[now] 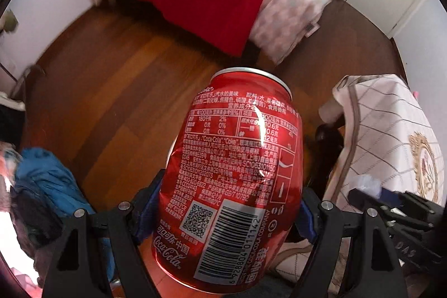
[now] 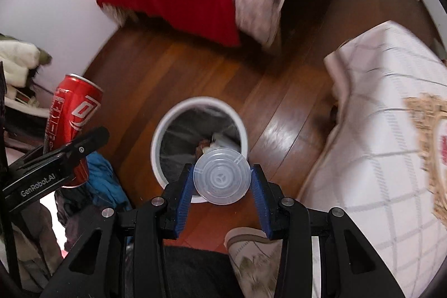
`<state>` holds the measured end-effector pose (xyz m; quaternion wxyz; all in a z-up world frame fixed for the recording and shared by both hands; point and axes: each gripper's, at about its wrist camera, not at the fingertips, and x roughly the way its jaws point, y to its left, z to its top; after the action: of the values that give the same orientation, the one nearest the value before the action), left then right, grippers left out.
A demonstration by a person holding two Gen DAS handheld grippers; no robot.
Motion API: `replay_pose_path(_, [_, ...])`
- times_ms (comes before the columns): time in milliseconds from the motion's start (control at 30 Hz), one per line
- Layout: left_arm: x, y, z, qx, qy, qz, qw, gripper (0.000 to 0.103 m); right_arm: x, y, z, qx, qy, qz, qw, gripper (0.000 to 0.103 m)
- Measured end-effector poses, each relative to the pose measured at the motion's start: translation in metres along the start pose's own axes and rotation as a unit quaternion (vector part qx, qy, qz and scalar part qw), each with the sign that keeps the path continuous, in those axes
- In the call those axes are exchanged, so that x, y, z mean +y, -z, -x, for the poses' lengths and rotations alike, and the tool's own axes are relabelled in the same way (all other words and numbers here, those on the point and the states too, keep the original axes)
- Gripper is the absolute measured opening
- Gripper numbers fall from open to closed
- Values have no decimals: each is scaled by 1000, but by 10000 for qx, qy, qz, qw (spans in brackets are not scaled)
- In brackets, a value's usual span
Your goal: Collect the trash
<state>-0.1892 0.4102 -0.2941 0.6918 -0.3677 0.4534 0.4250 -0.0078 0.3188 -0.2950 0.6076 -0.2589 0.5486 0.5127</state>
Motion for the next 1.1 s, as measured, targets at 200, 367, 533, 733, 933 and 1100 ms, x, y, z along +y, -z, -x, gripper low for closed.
replay_pose_path(200, [16, -9, -56, 431, 182, 181, 9987, 78, 4, -13, -87, 669, -44, -109, 9977, 43])
replay_pose_path(367, [29, -6, -65, 606, 236, 481, 9967, 78, 1, -19, -131, 947, -140, -147, 9953, 43])
replay_pose_path(533, [41, -3, -61, 592, 245, 633, 9959, 86, -4, -27, -152, 1016, -391, -207, 9938, 43])
replay_pose_path(733, [53, 3, -39, 404, -34, 719, 9966, 99, 6, -29, -144, 964, -405, -40, 9945, 69])
replay_pose_path(933, [54, 18, -7, 223, -397, 648, 9969, 100, 16, -31, -114, 718, -101, 168, 9972, 103])
replay_pose_path(1100, [47, 36, 27, 122, -477, 621, 9969, 101, 21, -24, -68, 419, 167, 318, 9985, 103])
